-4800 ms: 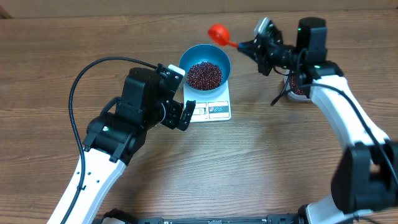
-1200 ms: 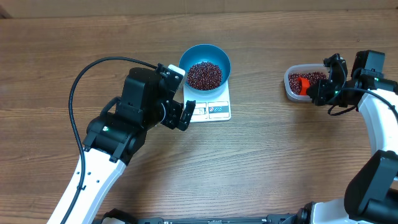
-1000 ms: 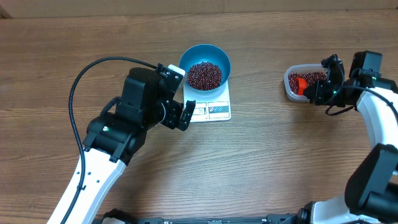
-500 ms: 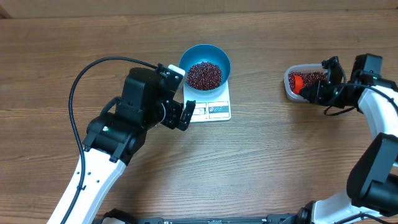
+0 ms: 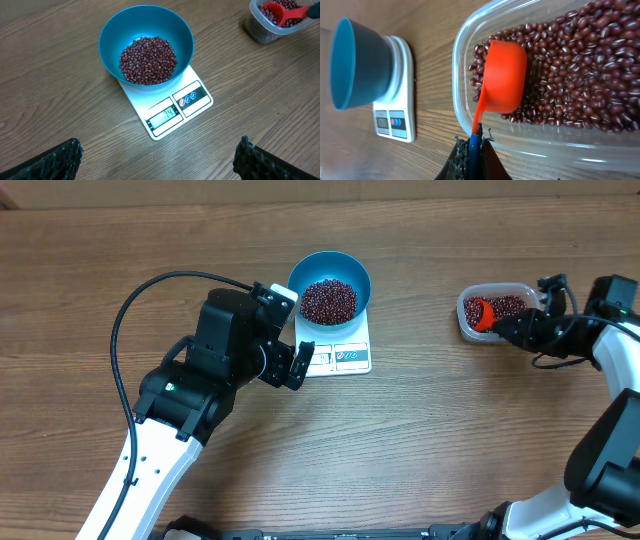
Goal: Scoop item into bowl and weigh 150g on scale
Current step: 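Scoop beans a third time with the red cup, then carry the red cup over the blue bowl and tilt to pour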
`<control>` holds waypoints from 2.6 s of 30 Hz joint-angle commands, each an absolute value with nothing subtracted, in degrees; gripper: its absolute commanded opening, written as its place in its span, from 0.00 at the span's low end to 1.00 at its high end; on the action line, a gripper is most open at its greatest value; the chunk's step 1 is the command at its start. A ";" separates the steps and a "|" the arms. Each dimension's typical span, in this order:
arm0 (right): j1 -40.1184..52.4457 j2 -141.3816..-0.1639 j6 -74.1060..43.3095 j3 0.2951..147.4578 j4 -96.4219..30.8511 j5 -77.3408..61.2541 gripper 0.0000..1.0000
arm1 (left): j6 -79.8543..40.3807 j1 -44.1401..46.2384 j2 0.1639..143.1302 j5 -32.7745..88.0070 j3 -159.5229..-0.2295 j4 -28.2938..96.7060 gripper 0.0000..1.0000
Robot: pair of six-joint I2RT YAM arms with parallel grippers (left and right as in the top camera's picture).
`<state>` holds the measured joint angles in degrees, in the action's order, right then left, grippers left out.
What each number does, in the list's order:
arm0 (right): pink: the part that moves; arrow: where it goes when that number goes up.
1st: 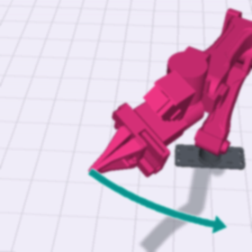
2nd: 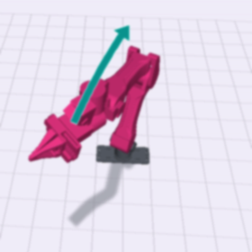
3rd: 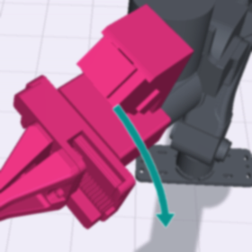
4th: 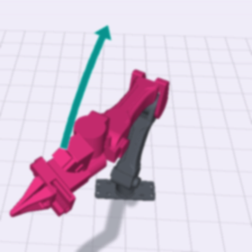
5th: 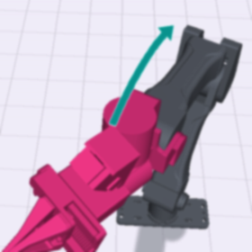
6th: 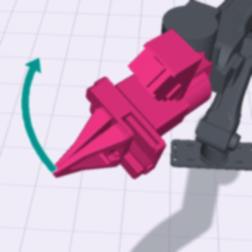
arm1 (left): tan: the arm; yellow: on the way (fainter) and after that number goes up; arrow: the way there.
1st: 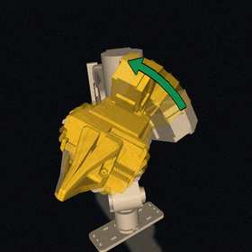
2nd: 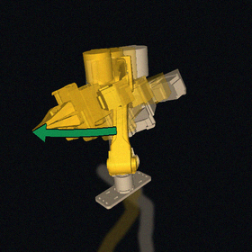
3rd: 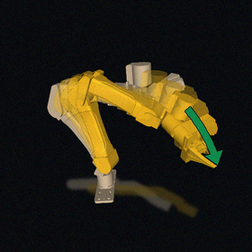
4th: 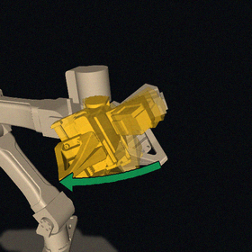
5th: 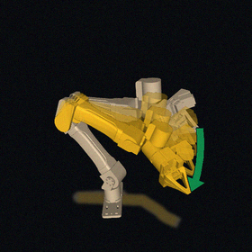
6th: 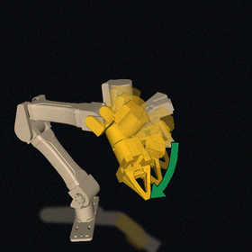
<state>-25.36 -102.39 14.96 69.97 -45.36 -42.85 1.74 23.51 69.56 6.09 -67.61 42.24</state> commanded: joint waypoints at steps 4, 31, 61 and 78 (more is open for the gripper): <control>-29.17 -102.59 14.74 69.38 -44.88 -52.34 0.04 | 2.81 23.27 70.06 7.07 -67.59 42.22 1.00; -35.00 -102.59 14.52 69.38 -45.56 -64.45 0.04 | 2.81 23.27 70.06 7.07 -67.59 42.22 1.00; -12.27 -102.56 -8.54 71.50 -21.15 -76.12 0.04 | 2.81 23.27 70.06 7.07 -67.59 42.22 1.00; 3.90 -102.56 -2.92 71.50 -7.51 -56.49 0.04 | 2.81 23.27 70.06 7.07 -67.59 42.22 1.00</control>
<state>2.20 -102.61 -8.67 70.17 -8.14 -62.98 1.74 23.51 69.56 6.09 -67.61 42.24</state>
